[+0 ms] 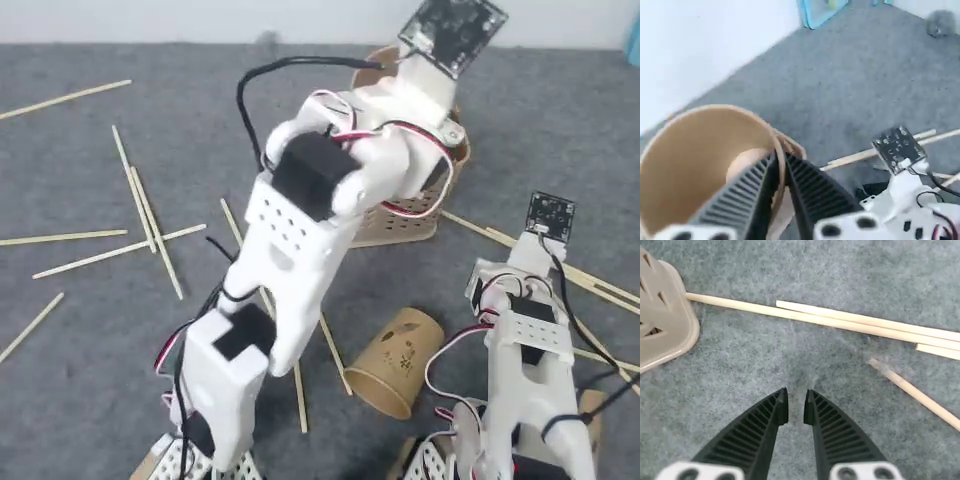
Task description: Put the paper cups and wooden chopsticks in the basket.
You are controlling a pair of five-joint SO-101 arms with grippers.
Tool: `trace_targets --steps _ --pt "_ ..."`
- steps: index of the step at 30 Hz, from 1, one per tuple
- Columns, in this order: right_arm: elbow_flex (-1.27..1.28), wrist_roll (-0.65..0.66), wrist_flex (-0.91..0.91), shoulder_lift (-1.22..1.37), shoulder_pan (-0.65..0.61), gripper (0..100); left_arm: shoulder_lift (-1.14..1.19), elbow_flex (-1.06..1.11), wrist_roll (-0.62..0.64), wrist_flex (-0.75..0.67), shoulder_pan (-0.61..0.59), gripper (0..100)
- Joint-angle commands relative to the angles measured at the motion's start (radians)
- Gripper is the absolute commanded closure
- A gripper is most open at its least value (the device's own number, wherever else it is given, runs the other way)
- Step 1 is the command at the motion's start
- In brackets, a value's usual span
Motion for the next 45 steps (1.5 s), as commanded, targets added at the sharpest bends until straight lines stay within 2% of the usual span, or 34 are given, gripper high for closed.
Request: trace_targets --steps 1,6,14,24,31,38,45 --pt "-0.006 0.015 -0.027 -0.033 -0.01 92.3 0.021 -0.041 -0.008 -0.041 0.011 99" --pt "-0.006 0.015 -0.027 -0.033 -0.01 92.3 0.068 -0.038 -0.008 -0.129 0.003 99" --pt "-0.008 0.017 -0.027 -0.033 -0.01 92.3 0.087 -0.041 -0.037 -0.141 -0.018 99" --pt "-0.008 0.017 -0.027 -0.033 -0.012 92.3 0.058 -0.107 -0.041 -0.23 -0.018 99" --pt "-0.011 0.017 -0.027 -0.033 -0.012 92.1 0.114 -0.107 -0.049 -0.176 -0.035 99" --pt "-0.006 0.017 -0.05 -0.033 -0.01 92.3 0.143 -0.107 -0.049 -0.063 -0.046 99" --pt "-0.006 0.017 -0.05 -0.033 -0.01 92.3 0.193 -0.111 -0.041 -0.037 -0.038 99"
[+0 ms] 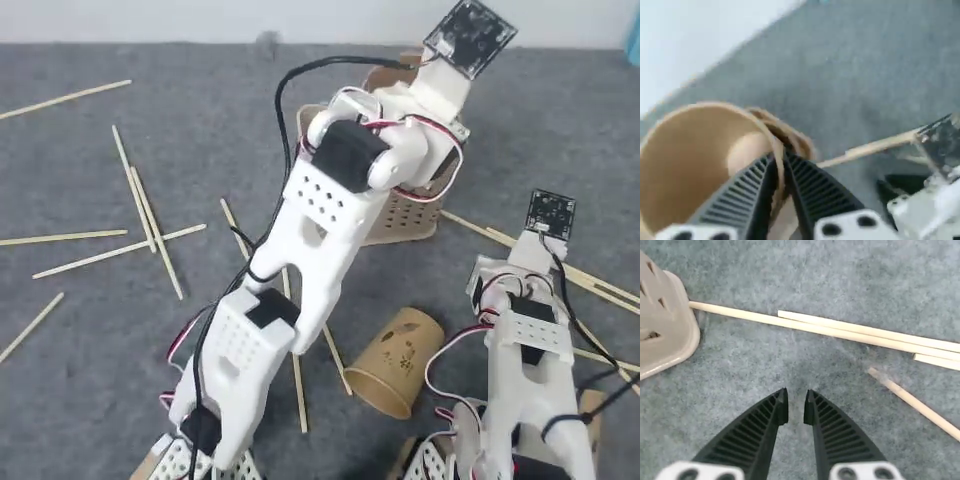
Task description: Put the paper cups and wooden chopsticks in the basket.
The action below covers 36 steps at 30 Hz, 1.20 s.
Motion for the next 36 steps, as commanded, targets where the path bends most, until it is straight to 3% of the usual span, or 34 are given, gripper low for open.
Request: trace_targets --steps 1,5,8,12,16,23,29,32,36 --pt "-0.006 0.015 -0.018 -0.033 -0.01 92.3 -0.02 -0.031 -0.003 0.003 0.005 98" --pt "-0.006 0.015 -0.019 -0.033 -0.01 92.3 -0.081 -0.031 0.012 0.025 0.003 84" --pt "-0.006 0.015 -0.019 -0.033 -0.01 92.3 -0.175 -0.031 0.095 0.071 -0.006 73" --pt "-0.006 0.015 -0.019 -0.033 -0.01 92.3 -0.336 -0.027 0.103 0.078 -0.063 75" --pt "-0.006 0.015 -0.018 -0.033 -0.008 92.3 -0.5 0.045 0.103 0.081 -0.215 80" --pt "-0.009 0.008 -0.013 -0.033 -0.008 92.0 -0.933 0.702 0.107 0.074 -0.505 89" --pt "-0.02 -0.048 0.027 -0.047 -0.005 92.3 -1.323 1.316 0.107 -0.107 -0.698 90" --pt "-0.095 -0.077 0.191 -0.091 0.002 92.3 -1.519 1.624 0.103 -0.222 -0.787 90" --pt "-0.301 -0.061 0.565 -0.249 0.022 92.0 -1.74 2.014 0.101 -0.374 -0.856 90"
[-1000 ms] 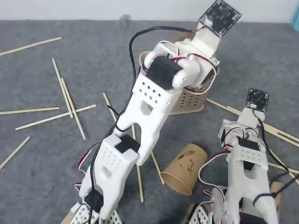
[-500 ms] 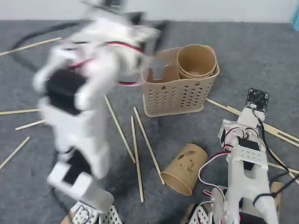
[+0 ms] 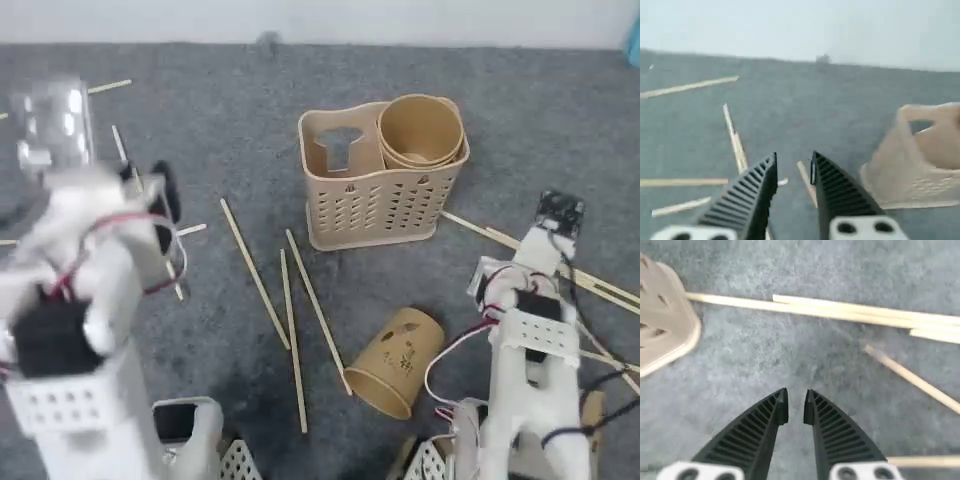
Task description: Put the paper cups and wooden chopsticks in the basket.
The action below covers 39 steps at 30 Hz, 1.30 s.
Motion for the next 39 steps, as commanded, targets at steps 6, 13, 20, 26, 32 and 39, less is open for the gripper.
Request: trace_targets --steps 6,13,20,26,32,39 --pt "-0.529 0.183 0.714 -0.369 0.229 92.3 -0.293 0.633 -0.078 -0.213 -0.055 90" --pt "-0.611 0.56 0.734 -0.312 0.811 92.0 -0.299 0.857 -0.127 -0.338 -0.057 90" --pt "-0.64 0.717 0.44 0.022 1.185 91.9 -0.299 0.997 -0.127 -0.451 -0.057 90" --pt "-0.819 0.835 0.449 0.34 1.193 91.8 -0.299 1.044 -0.138 -0.485 -0.057 90" --pt "-1.152 0.838 0.45 0.593 1.199 92.4 -0.301 1.056 -0.195 -0.488 -0.057 90" --pt "-1.467 0.858 0.45 0.837 1.208 98.7 -0.299 1.075 -0.195 -0.535 -0.051 90"
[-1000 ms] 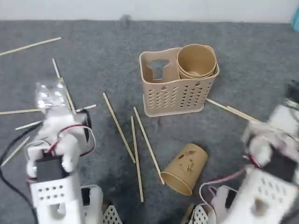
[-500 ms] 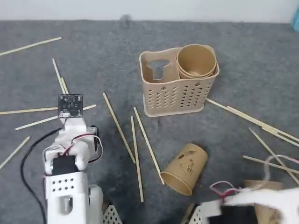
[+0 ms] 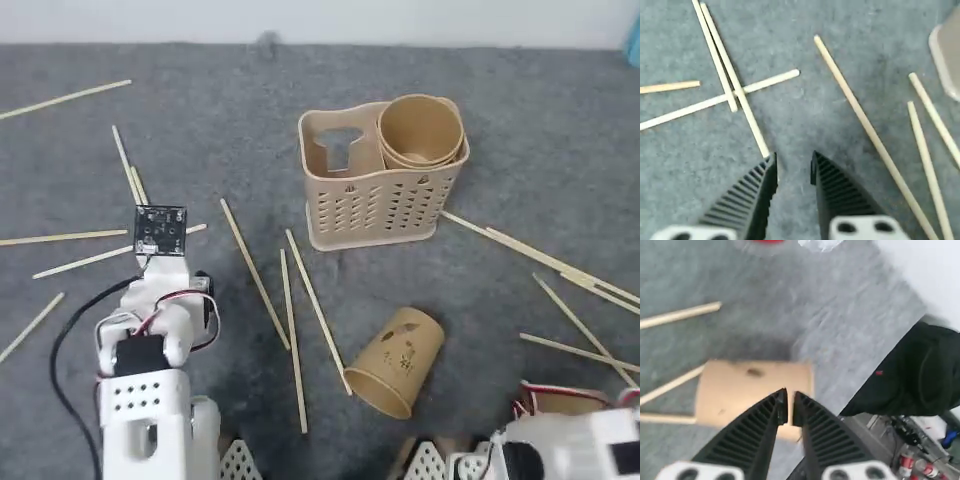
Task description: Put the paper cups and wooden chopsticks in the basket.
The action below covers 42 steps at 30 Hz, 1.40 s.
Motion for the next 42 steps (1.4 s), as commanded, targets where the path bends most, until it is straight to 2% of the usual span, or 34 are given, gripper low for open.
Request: trace_targets --steps 1,4,10,18,21,26,28,33,42 --pt "-0.175 0.061 -0.004 0.067 0.019 99.4 -0.015 0.005 -0.009 -0.054 -0.002 90" --pt "-0.199 0.181 -0.002 0.134 0.024 99.1 -0.015 0.008 -0.009 -0.063 0.0 90" --pt "-0.201 0.301 -0.008 0.196 0.033 99.1 -0.015 0.012 -0.011 -0.083 0.008 90" --pt "-0.199 0.361 -0.004 0.199 0.028 98.7 -0.015 0.024 -0.014 -0.094 0.034 90" --pt "-0.196 0.338 0.004 0.199 0.015 98.7 -0.015 0.024 -0.014 -0.094 0.035 90" --pt "-0.226 0.1 0.153 0.191 -0.004 98.7 -0.015 0.025 -0.014 -0.094 0.035 90" --pt "-0.249 0.052 0.245 0.197 -0.007 98.7 -0.015 0.025 -0.014 -0.094 0.035 90" --pt "-0.252 0.044 0.404 0.2 -0.028 98.8 -0.015 0.025 -0.014 -0.094 0.044 90" --pt "-0.235 0.043 0.397 0.325 -0.102 98.9 -0.015 0.027 -0.015 -0.094 0.055 90"
